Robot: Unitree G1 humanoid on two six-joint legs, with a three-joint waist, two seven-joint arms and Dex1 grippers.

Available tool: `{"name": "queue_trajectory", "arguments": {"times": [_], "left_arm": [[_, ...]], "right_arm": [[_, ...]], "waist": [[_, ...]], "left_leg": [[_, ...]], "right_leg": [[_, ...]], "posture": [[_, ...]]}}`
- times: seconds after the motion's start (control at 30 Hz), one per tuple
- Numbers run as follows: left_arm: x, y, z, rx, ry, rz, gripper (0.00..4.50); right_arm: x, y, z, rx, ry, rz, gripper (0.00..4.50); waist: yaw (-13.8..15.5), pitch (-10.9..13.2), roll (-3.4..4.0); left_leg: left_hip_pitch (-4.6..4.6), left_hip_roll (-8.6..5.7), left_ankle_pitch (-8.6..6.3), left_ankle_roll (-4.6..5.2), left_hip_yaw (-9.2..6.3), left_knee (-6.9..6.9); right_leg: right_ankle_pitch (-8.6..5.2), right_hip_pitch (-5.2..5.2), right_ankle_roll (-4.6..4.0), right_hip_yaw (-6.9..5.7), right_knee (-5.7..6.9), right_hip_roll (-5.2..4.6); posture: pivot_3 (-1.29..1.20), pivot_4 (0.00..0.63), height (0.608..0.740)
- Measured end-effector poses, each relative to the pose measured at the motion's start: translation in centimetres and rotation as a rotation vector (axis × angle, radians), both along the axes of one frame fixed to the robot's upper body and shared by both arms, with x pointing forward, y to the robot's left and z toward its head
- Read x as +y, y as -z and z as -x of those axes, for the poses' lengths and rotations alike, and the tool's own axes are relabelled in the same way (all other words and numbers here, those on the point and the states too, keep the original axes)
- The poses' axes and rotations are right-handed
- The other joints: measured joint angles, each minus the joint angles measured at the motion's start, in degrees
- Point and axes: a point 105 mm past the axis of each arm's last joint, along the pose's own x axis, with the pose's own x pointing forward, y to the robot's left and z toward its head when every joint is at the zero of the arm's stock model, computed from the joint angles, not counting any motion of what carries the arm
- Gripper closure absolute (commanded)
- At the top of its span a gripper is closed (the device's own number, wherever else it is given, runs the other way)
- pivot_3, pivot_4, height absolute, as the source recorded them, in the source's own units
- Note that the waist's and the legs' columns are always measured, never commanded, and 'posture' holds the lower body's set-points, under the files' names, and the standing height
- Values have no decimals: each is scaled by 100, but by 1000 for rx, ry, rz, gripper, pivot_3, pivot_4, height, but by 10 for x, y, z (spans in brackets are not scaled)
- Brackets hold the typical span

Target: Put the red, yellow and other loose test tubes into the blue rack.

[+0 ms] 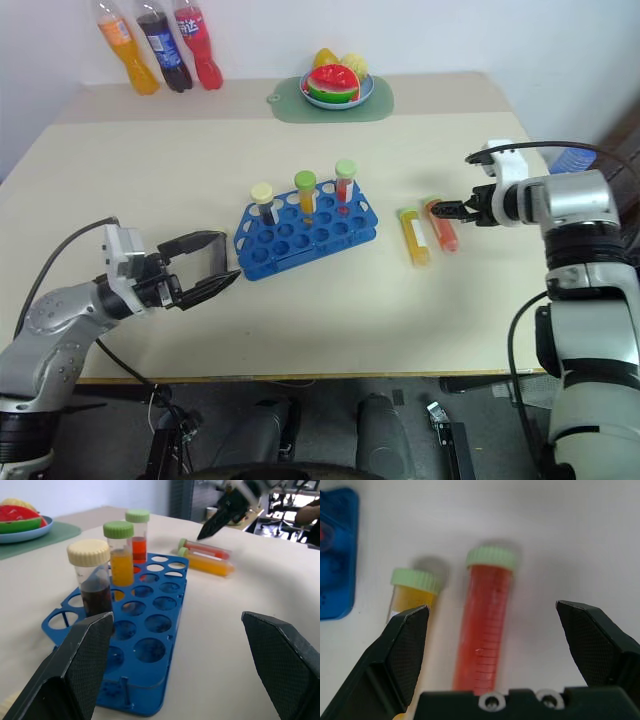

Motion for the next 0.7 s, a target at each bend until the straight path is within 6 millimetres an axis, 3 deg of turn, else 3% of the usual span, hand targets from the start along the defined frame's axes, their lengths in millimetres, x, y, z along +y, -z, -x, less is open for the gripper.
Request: {"name": "queue_trajectory", "arguments": {"times": [0.1, 0.17, 0.23, 0.37, 0.4, 0.6, 0.7], "left_arm": [[-2, 4, 4, 19, -12, 6, 232], [-2, 6, 7, 25, -21, 9, 232], [-3, 7, 10, 29, -26, 14, 232], [-3, 9, 12, 37, -40, 15, 232], [-3, 9, 13, 38, -42, 15, 232], [-5, 7, 13, 28, -44, 23, 232], [-6, 5, 12, 21, -45, 25, 232]], "right_arm": [[4, 9, -3, 52, 4, 19, 29], [3, 13, -6, 62, -1, 58, 556], [2, 15, -9, 56, -14, 103, 1323], [3, 16, -13, 39, -55, 154, 3395], [2, 16, -13, 35, -58, 163, 3699], [-14, 10, -20, -65, -95, 284, 3733], [-31, -10, -23, -200, -58, 254, 3733]], "waist": [[-3, 1, 2], [-3, 1, 2], [-6, 1, 1], [-16, 1, 2], [-17, 1, 2], [9, 3, 6], [10, 8, 14]], "left_leg": [[-3, -1, 0, 0, 1, 0], [-3, -1, 0, 0, 1, 0], [-3, -2, 0, 0, 1, 1], [-1, -1, 0, -1, 1, 1], [-1, -1, 0, -1, 1, 1], [-3, -6, 1, -2, 1, 4], [-6, -6, 1, -2, 3, 2]], "right_leg": [[0, -6, 0, 0, 2, 1], [0, -5, 0, 0, 2, 1], [0, -4, 0, 0, 2, 1], [0, -4, 0, 0, 4, 4], [0, -4, 0, 0, 5, 4], [1, -2, 0, 0, 4, 1], [1, -5, 0, 0, 2, 1]], "posture": [[0, 150, 740], [0, 150, 740], [0, 150, 740], [0, 150, 740], [0, 150, 740], [0, 150, 740], [0, 150, 740]]}}
